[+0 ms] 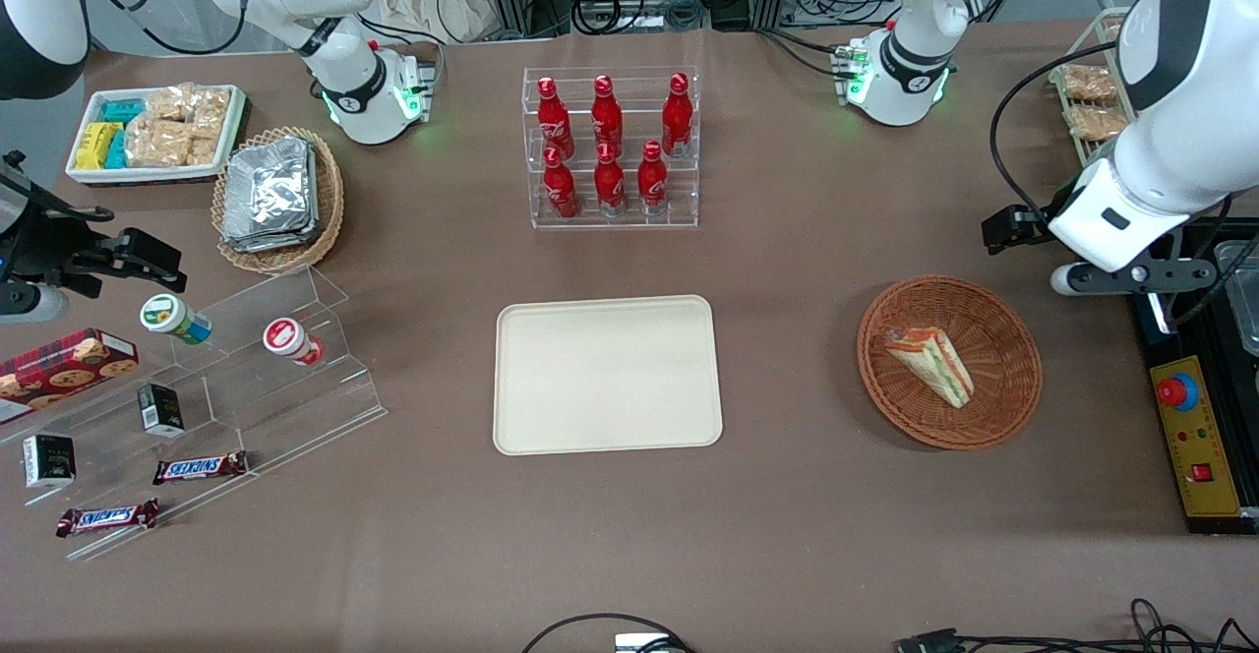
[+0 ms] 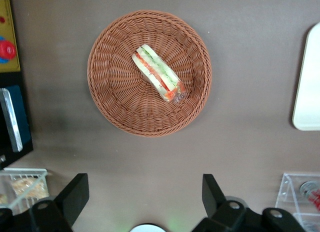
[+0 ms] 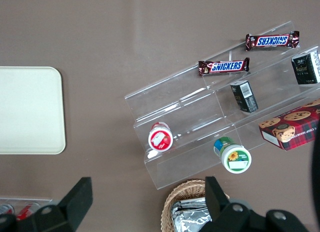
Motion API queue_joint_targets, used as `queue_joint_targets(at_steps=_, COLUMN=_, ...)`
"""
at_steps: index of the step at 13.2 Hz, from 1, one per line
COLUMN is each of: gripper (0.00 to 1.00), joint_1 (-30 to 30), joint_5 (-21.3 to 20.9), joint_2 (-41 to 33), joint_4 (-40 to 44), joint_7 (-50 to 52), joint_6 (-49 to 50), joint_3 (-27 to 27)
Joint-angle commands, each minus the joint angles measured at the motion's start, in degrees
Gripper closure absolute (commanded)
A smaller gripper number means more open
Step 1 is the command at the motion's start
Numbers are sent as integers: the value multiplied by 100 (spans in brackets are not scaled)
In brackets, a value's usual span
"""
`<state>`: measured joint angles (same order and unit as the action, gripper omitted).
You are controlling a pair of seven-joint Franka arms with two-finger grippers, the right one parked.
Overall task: Place sandwich from basket to tray
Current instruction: 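Move the left gripper over the wicker basket above the sandwich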
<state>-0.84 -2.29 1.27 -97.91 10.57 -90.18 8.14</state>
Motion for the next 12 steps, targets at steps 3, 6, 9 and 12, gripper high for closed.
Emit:
queue_joint_targets(at_steps=3, gripper=1, joint_1=-21, joint_5=254, joint_2=215, joint_4=-53, joint_7=1875, joint_6=-8, joint_3=-23)
queue_joint_targets(at_steps=6, gripper=1, joint_1=-56, joint_5=352, joint_2=688, joint_4=-53, joint_7=2510, joint_6=-35, joint_3=-23)
queue_joint_targets(at_steps=9, gripper=4, joint_1=-65, joint_5=317, joint_2=1190, joint_4=-53, joint_7=2889, joint_6=-244, joint_3=-50)
queue_joint_targets(at_steps=12, gripper=5, joint_1=-56, joint_5=282, joint_2=1752, joint_4=-88, joint_7=3284, joint_6=-701, joint_3=-94)
